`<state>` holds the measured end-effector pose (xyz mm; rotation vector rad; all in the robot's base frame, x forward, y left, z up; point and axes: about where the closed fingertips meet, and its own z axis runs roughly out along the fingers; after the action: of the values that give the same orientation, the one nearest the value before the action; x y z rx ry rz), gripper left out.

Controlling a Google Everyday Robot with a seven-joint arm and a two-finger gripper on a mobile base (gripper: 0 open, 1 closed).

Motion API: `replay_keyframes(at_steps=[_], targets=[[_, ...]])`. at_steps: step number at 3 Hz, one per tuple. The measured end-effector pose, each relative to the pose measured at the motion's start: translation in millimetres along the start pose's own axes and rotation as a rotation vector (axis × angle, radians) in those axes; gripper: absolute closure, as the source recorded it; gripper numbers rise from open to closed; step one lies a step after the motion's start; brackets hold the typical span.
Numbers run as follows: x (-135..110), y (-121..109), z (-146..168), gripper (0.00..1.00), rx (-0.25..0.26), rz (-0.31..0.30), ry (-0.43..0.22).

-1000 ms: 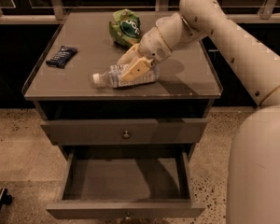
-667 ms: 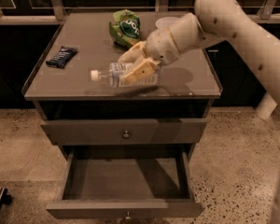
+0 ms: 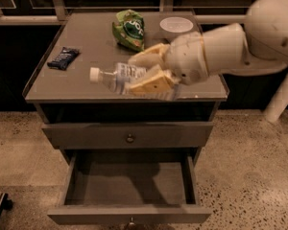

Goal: Place blue plastic bottle into middle drawer

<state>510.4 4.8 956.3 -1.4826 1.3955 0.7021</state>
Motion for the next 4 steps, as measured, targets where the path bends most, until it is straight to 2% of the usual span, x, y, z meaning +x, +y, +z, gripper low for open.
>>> replay_keyframes(at_steps=[1, 2, 3, 4], targets=[[54, 36, -21, 1.0, 0.074, 0.15, 0.041], [73, 53, -19, 1.0, 0.06, 0.187, 0.062], [71, 51, -19, 1.0, 0.062, 0.184, 0.06], [96, 64, -12, 1.0, 0.079, 0.253, 0.051]])
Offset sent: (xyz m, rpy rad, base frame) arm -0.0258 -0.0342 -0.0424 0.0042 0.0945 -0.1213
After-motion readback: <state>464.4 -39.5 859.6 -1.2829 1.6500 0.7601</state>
